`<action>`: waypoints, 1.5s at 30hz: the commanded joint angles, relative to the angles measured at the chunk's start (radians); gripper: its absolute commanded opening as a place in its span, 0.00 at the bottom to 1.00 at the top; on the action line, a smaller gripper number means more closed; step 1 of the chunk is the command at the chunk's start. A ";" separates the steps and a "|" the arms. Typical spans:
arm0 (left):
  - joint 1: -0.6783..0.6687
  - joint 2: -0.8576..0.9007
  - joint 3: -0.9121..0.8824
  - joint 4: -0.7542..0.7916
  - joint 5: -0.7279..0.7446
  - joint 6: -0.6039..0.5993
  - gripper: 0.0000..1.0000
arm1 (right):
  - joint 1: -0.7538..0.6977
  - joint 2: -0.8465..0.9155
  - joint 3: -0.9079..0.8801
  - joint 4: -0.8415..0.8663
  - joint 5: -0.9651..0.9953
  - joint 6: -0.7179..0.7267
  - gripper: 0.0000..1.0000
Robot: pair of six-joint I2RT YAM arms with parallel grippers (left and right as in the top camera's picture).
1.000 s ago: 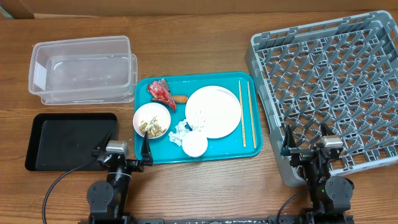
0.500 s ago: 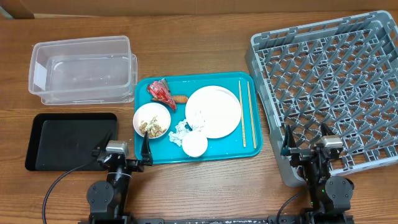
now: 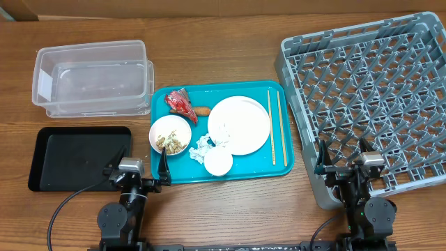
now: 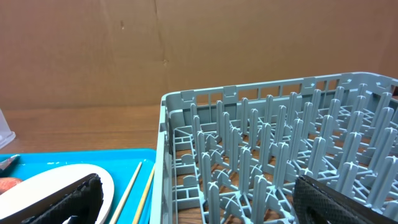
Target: Sort waste into correct bins and load items into the dishwasher
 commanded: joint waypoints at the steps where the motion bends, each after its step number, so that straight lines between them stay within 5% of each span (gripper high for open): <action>1: 0.000 -0.008 -0.004 -0.001 0.007 0.019 1.00 | -0.007 -0.008 -0.010 0.006 0.010 -0.006 1.00; 25: 0.000 -0.008 0.036 -0.061 0.006 0.015 1.00 | -0.006 -0.008 0.008 0.004 -0.033 0.086 1.00; 33: 0.000 0.077 0.278 -0.266 -0.046 0.015 1.00 | -0.006 0.054 0.199 -0.138 -0.035 0.085 1.00; 45: 0.000 0.626 0.849 -0.731 0.055 0.014 1.00 | -0.006 0.431 0.629 -0.507 -0.127 0.110 1.00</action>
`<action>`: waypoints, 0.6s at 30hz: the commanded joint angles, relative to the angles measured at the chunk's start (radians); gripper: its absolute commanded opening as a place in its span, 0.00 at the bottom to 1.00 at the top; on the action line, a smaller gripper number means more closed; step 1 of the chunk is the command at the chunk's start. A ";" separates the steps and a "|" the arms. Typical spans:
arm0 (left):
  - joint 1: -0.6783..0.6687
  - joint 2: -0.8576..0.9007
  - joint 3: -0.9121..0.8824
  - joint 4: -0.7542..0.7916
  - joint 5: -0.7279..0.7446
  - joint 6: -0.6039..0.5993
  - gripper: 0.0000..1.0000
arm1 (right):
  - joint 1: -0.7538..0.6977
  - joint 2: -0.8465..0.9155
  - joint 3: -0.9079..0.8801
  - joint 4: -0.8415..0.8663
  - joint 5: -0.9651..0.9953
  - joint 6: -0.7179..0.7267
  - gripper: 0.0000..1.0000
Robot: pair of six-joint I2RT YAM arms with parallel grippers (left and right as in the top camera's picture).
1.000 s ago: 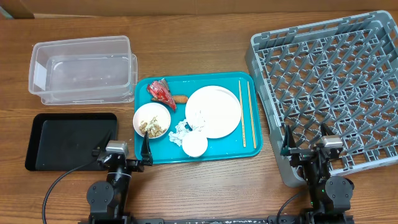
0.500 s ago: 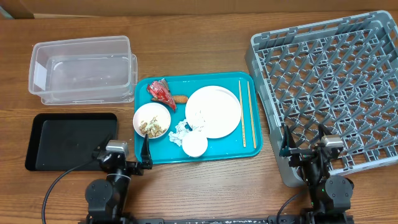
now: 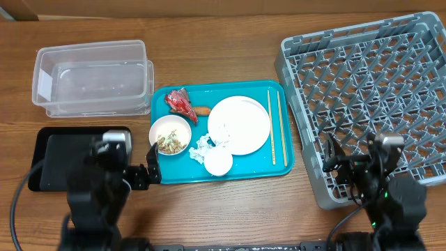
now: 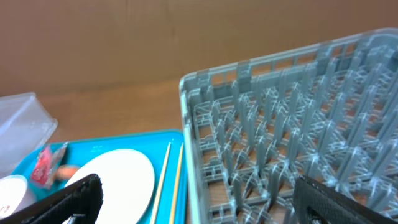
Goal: Sort waste into correct bins and load items into the dishwasher
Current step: 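Grasp the white cup on the plate with the left gripper and lift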
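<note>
A teal tray (image 3: pixel 282 164) holds a white plate (image 3: pixel 239 125), a bowl of food scraps (image 3: pixel 170 134), a small white cup (image 3: pixel 218 162), a crumpled tissue (image 3: pixel 203 145), a red wrapper (image 3: pixel 180 103) and a pair of chopsticks (image 3: pixel 276 125). The grey dish rack (image 3: pixel 369 84) stands to its right. My left gripper (image 3: pixel 132 166) is raised over the near left corner of the tray, open and holding nothing. My right gripper (image 4: pixel 196 202) hovers open over the rack's near left corner, with the plate (image 4: pixel 118 177) and chopsticks (image 4: pixel 168 177) ahead of it on the left.
A clear plastic bin (image 3: pixel 94 77) sits at the back left. In front of it lies a black tray (image 3: pixel 59 150), partly under my left arm. A brown cardboard wall (image 4: pixel 155 43) closes off the far side of the table.
Both arms have risen from their low rest near the front edge. The left one has also shifted left. The right wrist view now looks down from higher up. Both grippers stay open.
</note>
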 commanded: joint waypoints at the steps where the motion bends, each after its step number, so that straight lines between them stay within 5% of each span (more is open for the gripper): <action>1: 0.000 0.120 0.151 -0.100 0.081 0.014 1.00 | -0.006 0.097 0.115 -0.084 -0.067 0.011 1.00; 6: 0.000 0.249 0.303 -0.254 0.177 0.014 1.00 | -0.006 0.239 0.226 -0.253 -0.066 0.008 1.00; 18: -0.002 0.372 0.310 -0.200 0.276 0.007 1.00 | -0.006 0.306 0.245 -0.241 -0.117 0.008 1.00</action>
